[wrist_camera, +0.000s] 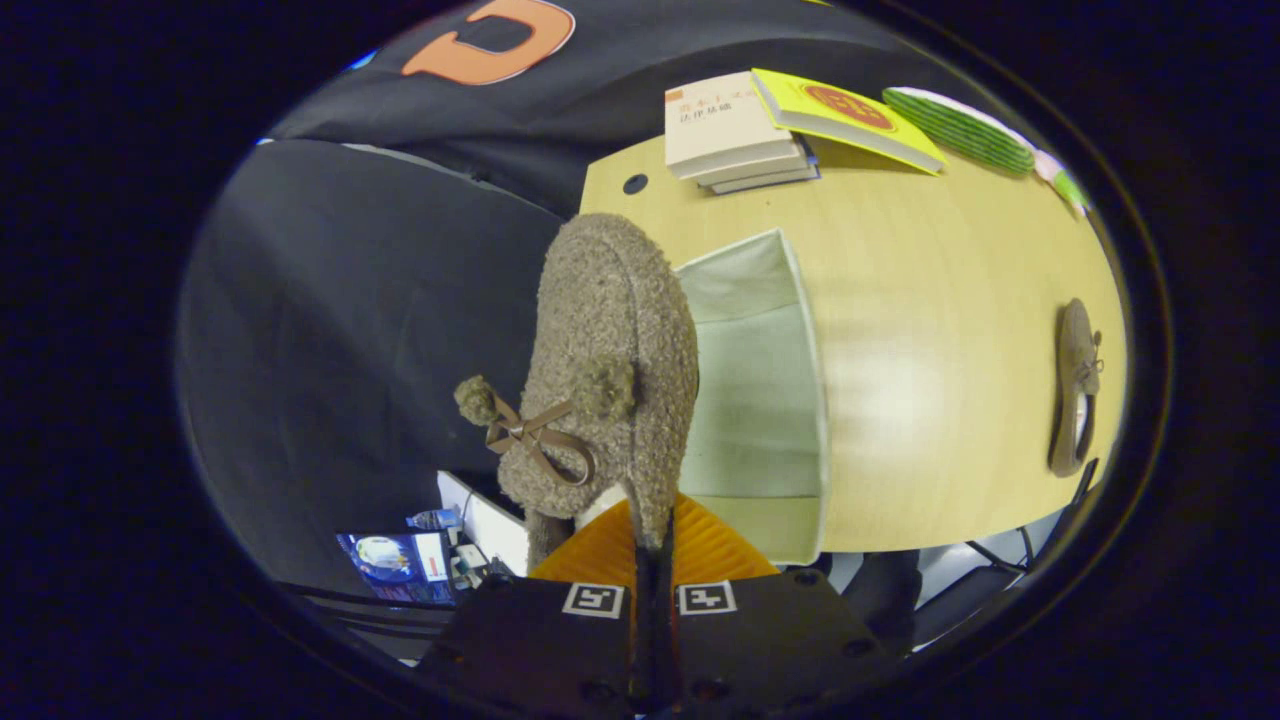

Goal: Open the storage box then place both shoes into the box .Put the left shoe in first, then the right shoe, with the right side of both shoes facing outward in a uniform manner.

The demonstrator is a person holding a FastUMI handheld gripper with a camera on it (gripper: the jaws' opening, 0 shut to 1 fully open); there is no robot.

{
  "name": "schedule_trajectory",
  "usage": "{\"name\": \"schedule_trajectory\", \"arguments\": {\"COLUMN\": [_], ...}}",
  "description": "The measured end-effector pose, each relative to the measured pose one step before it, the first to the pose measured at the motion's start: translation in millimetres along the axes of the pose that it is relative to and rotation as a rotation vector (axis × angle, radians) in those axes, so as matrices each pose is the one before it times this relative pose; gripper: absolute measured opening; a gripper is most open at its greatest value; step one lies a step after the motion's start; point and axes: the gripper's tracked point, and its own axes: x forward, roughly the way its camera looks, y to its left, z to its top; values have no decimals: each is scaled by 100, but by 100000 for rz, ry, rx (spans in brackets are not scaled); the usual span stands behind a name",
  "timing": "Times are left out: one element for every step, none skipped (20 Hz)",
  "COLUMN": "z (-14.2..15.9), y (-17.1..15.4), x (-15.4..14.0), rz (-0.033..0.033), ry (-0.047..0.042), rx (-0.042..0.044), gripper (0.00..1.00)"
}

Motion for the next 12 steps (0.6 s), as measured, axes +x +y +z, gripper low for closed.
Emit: {"name": "schedule_trajectory", "arguments": {"z": [-288,48,33,10,218,40,-5,88,119,27,193,328], "y": [163,10,-288,-420,-189,244,199,-10,125,84,91,88], "x": [873,1162,1243,1023,665,674,537,514,437,419,248,176], "rz": [-1753,-2141,-2810,-2892,-1436,186,573,790,1070,272,25,-70], "ry": [1045,1078,665,708,833,925,943,606,308,113,-624,-1302], "rx": [871,-364,-401,-868,1194,1932,1913,1573,668,785,543,-257], "gripper": [7,7,7,6,7,7,7,7,7,7,12,16]}}
